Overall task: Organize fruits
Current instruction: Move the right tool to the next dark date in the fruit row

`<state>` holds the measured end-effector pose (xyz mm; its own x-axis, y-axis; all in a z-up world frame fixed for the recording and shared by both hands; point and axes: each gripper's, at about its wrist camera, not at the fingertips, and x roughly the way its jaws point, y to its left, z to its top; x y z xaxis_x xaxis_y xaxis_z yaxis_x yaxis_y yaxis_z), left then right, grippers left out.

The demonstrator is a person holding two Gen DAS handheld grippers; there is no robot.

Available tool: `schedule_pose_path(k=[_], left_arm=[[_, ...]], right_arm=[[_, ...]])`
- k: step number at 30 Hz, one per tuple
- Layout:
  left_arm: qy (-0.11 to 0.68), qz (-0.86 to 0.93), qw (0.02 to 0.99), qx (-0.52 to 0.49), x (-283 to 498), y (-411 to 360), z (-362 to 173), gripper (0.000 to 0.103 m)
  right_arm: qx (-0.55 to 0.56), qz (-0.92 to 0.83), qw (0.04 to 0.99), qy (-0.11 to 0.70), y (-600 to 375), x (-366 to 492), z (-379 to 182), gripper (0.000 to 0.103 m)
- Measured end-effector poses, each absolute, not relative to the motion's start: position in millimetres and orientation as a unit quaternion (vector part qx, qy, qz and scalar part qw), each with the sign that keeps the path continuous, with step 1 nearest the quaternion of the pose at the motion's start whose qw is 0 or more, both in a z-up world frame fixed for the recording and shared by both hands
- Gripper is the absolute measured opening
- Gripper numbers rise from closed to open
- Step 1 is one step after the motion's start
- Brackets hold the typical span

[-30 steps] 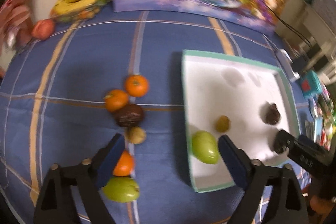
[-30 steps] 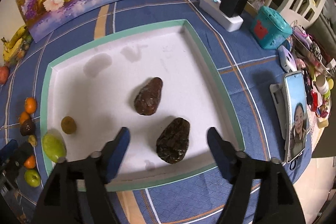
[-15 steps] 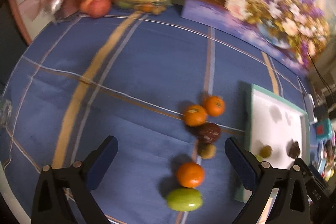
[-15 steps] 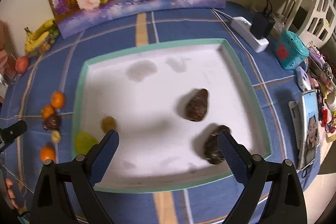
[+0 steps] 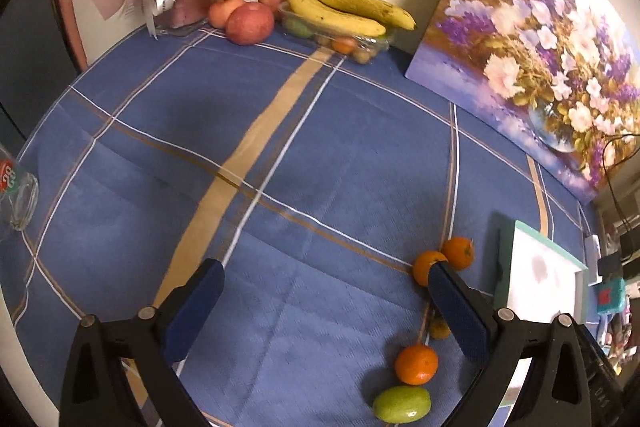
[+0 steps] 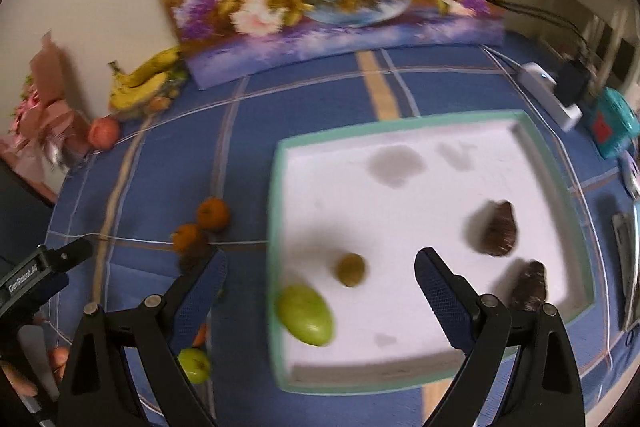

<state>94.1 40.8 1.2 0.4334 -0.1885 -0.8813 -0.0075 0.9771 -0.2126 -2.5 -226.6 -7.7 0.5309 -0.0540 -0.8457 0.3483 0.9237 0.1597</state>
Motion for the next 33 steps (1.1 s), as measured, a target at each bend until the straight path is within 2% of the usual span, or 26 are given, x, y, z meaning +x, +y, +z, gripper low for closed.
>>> schedule_pose_path(k=[5, 13, 33], left_arm=[[0.510, -0.069, 0.852, -0.094, 100, 43, 6, 0.103], [0.522, -0.073, 0.846, -0.078, 113, 45, 2, 0.103], [0.582, -0.049, 0.808, -0.071, 148, 37, -56, 0.103]], right_arm=[[0.123, -0.085, 0.870, 0.470, -197, 14, -7, 0.095], [0.070, -0.040, 0.867, 0.491, -161, 40, -22, 0.095], [0.057, -0.002, 0.826, 0.560, -133, 78, -78, 0.094]])
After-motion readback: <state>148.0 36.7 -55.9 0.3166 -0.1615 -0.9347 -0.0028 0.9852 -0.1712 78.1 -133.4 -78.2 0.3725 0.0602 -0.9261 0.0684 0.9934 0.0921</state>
